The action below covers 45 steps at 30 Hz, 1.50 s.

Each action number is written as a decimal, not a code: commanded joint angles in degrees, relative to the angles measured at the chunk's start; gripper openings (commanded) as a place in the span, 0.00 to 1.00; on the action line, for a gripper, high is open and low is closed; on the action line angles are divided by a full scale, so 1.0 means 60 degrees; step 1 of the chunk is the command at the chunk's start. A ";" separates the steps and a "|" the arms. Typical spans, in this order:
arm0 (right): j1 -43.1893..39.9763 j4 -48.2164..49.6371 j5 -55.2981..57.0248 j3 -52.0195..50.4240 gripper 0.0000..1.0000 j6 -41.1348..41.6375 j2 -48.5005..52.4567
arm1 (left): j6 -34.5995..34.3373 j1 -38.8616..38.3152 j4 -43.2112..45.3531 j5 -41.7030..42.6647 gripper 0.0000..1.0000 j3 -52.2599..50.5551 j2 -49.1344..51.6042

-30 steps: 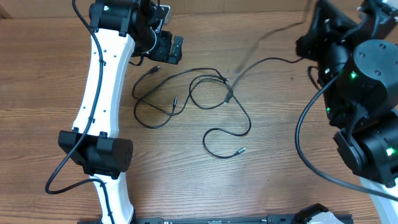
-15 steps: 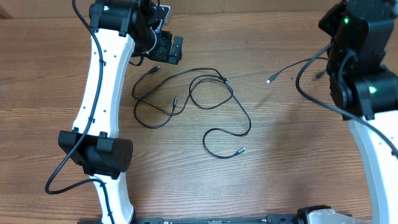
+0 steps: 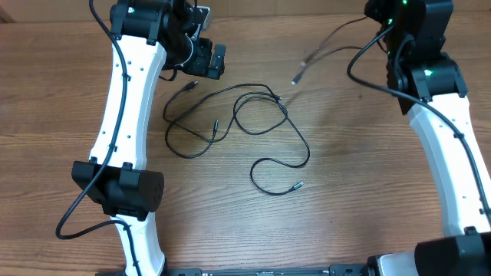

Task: Untangle cables

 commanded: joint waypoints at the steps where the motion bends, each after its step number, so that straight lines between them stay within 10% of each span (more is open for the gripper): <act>1: -0.0878 0.0098 0.0433 0.0270 0.04 -0.0004 0.0630 | 0.0157 -0.0018 0.0018 0.0138 1.00 0.0157 -0.0193; 26: -0.7522 0.0688 -0.1392 0.0270 0.04 -0.0076 0.4160 | 0.0157 -0.0018 0.0022 0.0138 1.00 0.0157 -0.0189; 27: -0.7592 0.0659 -0.1483 0.0270 0.10 -0.0073 0.4160 | 0.0157 -0.0018 0.0018 0.0138 1.00 0.0157 -0.0193; 30: -0.7868 0.0459 -0.1854 0.0270 0.98 -0.0076 0.4160 | 0.0157 -0.0018 0.0018 0.0138 1.00 0.0157 -0.0189; 45: -0.7927 -0.1417 -0.2812 0.0270 1.00 -0.1796 0.2382 | 0.0157 -0.0018 0.0018 0.0138 1.00 0.0157 -0.0193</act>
